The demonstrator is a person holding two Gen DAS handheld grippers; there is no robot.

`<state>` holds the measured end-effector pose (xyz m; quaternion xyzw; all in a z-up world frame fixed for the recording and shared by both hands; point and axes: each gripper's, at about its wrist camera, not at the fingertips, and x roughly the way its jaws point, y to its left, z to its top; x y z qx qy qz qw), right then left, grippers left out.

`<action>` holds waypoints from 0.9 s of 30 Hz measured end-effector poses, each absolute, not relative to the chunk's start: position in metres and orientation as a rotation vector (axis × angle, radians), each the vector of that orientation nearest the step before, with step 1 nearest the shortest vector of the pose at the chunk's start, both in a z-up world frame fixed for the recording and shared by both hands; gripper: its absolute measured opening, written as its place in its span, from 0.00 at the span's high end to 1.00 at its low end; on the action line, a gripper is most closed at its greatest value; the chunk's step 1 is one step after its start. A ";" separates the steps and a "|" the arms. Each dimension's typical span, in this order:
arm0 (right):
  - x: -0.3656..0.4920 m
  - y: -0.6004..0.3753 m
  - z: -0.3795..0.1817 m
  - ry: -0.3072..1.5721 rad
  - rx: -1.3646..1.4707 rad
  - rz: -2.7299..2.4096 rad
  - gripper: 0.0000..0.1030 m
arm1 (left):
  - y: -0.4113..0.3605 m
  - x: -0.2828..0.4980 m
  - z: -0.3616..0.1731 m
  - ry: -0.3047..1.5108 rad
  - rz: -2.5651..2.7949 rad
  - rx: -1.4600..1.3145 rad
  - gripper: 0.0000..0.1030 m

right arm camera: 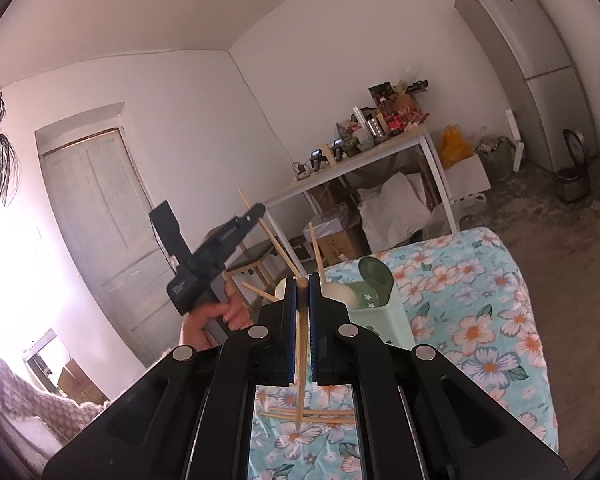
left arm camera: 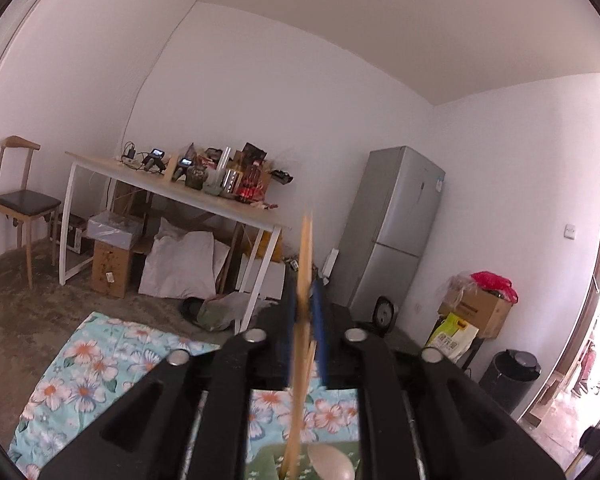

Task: Organize utensils
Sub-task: 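Carry the chopstick above the green holder and drop it in with the left gripper, then move the left gripper back down toward the two chopsticks on the bedspread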

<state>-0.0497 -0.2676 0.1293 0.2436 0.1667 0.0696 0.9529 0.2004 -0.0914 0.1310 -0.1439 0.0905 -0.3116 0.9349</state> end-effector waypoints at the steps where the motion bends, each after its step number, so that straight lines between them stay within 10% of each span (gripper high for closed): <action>1: -0.051 -0.268 0.131 0.335 0.492 0.139 0.96 | -0.091 0.200 0.130 0.185 -0.631 -0.292 0.69; 9: -0.057 -0.266 0.146 0.292 0.457 0.116 0.96 | -0.067 0.174 0.134 0.147 -0.591 -0.286 0.27; 27: -0.037 -0.257 0.223 0.112 0.301 0.154 0.96 | 0.002 0.097 0.051 0.391 -0.648 -0.131 0.09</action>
